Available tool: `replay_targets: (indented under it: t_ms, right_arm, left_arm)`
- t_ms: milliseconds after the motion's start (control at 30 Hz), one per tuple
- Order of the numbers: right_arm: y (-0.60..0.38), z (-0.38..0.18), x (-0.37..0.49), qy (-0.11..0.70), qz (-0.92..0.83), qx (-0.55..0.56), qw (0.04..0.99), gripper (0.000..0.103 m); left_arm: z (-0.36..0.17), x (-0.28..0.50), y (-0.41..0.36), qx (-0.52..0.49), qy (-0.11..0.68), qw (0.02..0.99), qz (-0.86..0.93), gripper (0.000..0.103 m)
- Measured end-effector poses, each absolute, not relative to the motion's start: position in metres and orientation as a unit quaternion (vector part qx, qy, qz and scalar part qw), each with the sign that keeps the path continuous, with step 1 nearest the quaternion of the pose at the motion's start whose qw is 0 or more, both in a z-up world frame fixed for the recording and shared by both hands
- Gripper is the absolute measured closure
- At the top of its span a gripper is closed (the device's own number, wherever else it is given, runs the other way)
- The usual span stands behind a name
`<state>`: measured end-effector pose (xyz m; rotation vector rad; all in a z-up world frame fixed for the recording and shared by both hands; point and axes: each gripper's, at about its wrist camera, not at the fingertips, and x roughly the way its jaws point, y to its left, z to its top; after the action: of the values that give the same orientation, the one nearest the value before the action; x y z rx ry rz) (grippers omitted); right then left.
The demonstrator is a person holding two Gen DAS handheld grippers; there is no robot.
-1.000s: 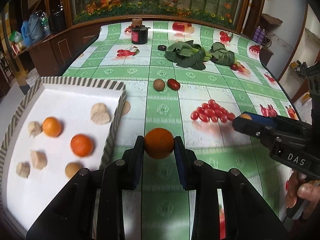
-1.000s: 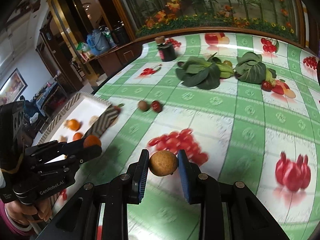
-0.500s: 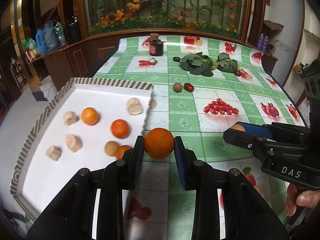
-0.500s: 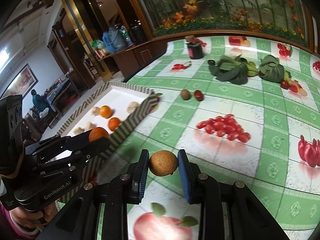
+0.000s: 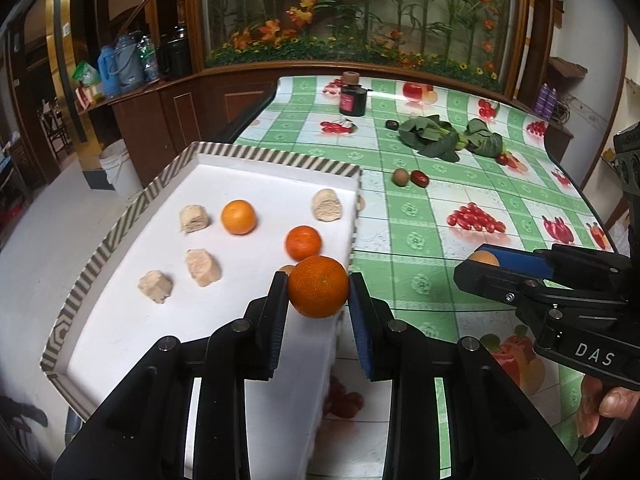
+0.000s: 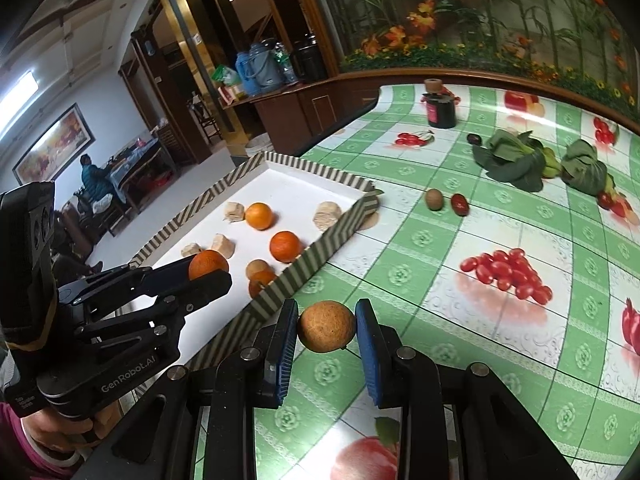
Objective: Organize fruits
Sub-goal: 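Carry the orange and tan ball into the tray and open both grippers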
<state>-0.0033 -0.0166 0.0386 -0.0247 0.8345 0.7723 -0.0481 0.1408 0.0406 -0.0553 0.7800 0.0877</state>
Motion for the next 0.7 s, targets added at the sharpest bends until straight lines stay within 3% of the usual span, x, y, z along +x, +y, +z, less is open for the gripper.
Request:
replay_targets:
  t_ms: [700]
  right_arm:
    - [0.033,0.041,-0.003,0.396,0.402,-0.050,0.824,0.075]
  left_arm:
    - [0.035,-0.062,0.190,-0.039,0.390,0.916,0.083,0.074]
